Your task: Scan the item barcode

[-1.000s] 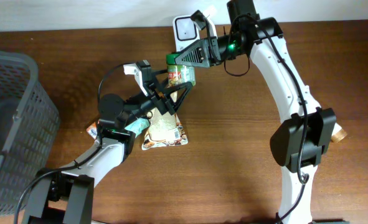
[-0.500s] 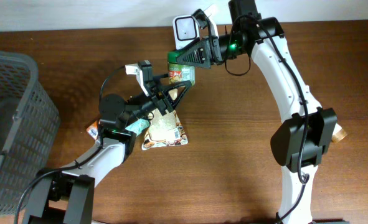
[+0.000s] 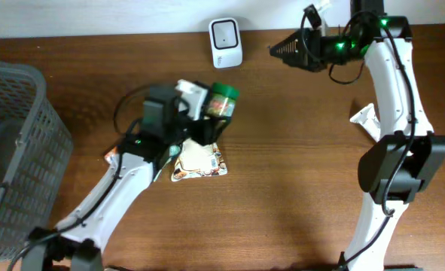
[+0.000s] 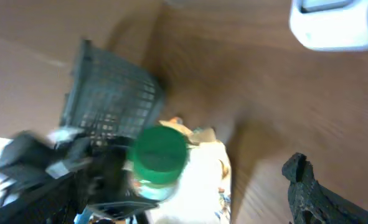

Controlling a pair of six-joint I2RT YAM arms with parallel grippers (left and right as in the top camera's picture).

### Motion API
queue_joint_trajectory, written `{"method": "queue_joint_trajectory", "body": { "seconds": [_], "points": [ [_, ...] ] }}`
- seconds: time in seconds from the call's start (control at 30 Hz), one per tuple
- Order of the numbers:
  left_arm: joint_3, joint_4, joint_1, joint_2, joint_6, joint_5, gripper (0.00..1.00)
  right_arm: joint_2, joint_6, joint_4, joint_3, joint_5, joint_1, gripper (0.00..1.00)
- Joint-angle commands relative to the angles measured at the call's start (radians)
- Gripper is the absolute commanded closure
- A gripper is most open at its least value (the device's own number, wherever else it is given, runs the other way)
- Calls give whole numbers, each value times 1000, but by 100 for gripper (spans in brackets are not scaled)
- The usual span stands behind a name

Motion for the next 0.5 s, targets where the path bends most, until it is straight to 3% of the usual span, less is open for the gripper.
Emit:
{"method": "queue_joint_trajectory", "body": {
  "seconds": [0.0,0.1,0.23,0.27,0.3,0.47],
  "points": [
    [115,-12,-125,-58,473,-319,100,-52,-117,-142,19,126,3,2],
    [115,-21,-186,-56,811,-360,100,-52,-268,-264,19,101,-12,2],
    [115,-37,-186,-56,1077,-344,100,-52,-474,-369,19,-7,-50,2],
    [115,-39,-186,-56,1201,-344,100,-52,-597,-458,19,-8,-46,2],
    [115,-39,-186,-56,1276,-344,100,-52,-626,-487,19,-8,-44,2],
    [115,-31,-186,-56,1300,-278,100,-45,-730,-486,18,-13,50,1]
  ]
}}
